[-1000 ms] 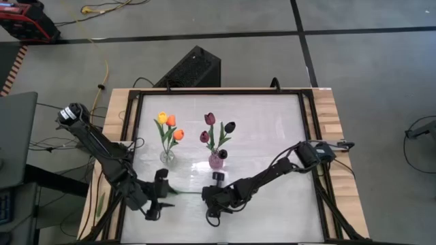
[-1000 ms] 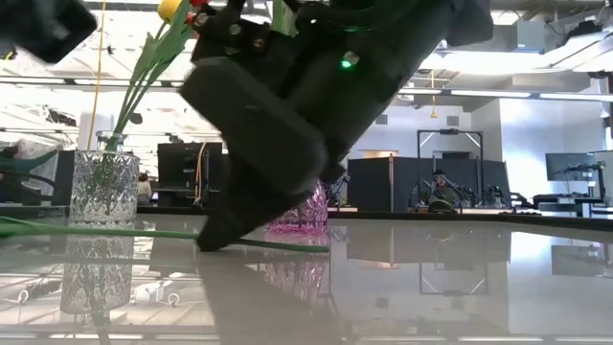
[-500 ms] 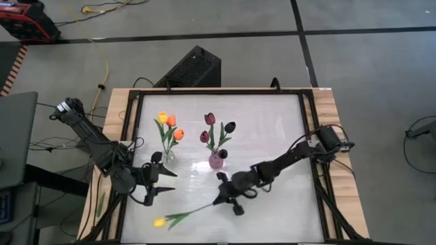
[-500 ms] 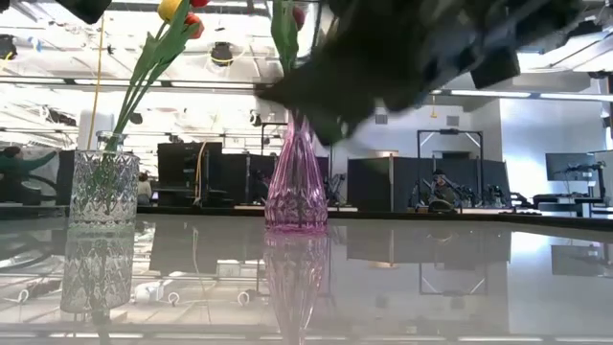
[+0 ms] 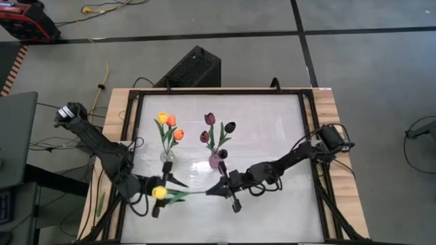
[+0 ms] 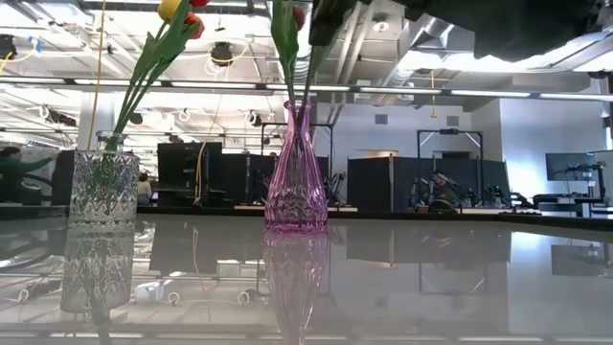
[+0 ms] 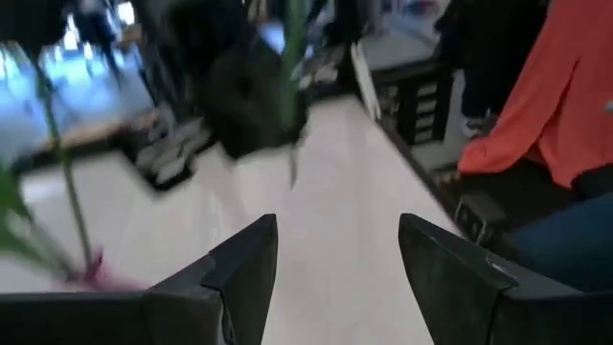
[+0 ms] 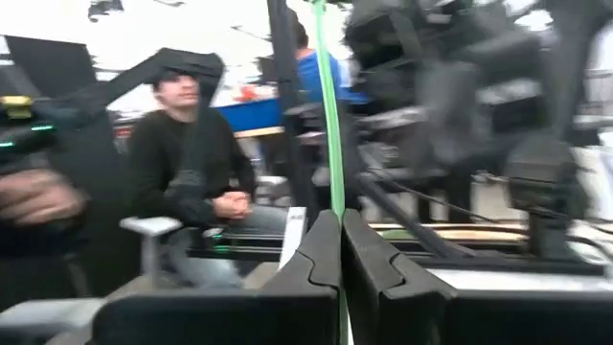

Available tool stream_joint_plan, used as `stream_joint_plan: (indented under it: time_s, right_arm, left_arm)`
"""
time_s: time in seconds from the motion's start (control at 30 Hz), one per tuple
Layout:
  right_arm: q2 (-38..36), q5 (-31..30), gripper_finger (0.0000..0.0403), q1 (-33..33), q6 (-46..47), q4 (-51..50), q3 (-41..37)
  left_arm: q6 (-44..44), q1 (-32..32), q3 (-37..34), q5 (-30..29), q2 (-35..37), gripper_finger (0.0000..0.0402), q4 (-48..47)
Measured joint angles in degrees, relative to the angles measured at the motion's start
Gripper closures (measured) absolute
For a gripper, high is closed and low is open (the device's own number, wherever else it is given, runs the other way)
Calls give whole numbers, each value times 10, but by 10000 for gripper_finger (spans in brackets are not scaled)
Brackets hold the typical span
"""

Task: Sort flowers into vase by color
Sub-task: Put the yellow flower into the transparent vase

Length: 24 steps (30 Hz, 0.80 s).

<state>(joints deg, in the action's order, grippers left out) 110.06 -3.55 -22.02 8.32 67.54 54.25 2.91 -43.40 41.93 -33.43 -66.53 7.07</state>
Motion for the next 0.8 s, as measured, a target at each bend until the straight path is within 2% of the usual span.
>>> stream_joint_plan:
  time_s: [0.17,0.27,0.47,0.8]
  right_arm:
    - [0,-35,380,0,0,-2,0]
    - [0,-42,380,0,-9,3,0]
    - [0,-65,380,0,-24,20,1]
    - [0,-71,380,0,-27,20,1]
  left_arm:
    - [-111,8,0,-21,-56,194,175]
    - [-138,23,0,-28,-79,194,248]
    - [-143,44,0,12,-86,194,294]
    - [-170,46,0,-39,-84,198,351]
